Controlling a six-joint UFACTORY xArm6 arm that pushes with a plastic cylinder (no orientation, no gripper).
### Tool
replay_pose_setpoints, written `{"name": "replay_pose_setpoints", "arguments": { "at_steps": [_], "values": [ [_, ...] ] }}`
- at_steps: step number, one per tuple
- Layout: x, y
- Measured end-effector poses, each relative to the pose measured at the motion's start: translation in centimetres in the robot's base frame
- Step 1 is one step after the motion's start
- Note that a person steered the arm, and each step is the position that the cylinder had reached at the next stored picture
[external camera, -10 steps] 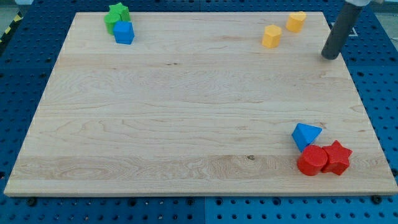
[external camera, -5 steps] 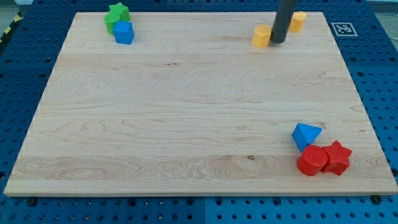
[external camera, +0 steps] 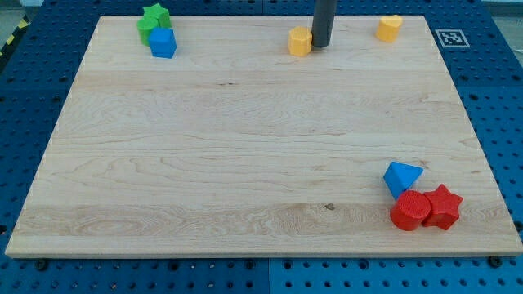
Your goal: Move the hexagon right to the blue cube
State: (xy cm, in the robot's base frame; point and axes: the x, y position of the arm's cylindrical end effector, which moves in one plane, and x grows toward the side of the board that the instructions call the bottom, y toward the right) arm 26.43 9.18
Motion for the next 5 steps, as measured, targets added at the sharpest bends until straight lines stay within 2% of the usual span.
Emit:
{"name": "replay_pose_setpoints", "arguments": {
  "at_steps": [5],
  "values": [
    [0.0,-11.6]
  ]
}}
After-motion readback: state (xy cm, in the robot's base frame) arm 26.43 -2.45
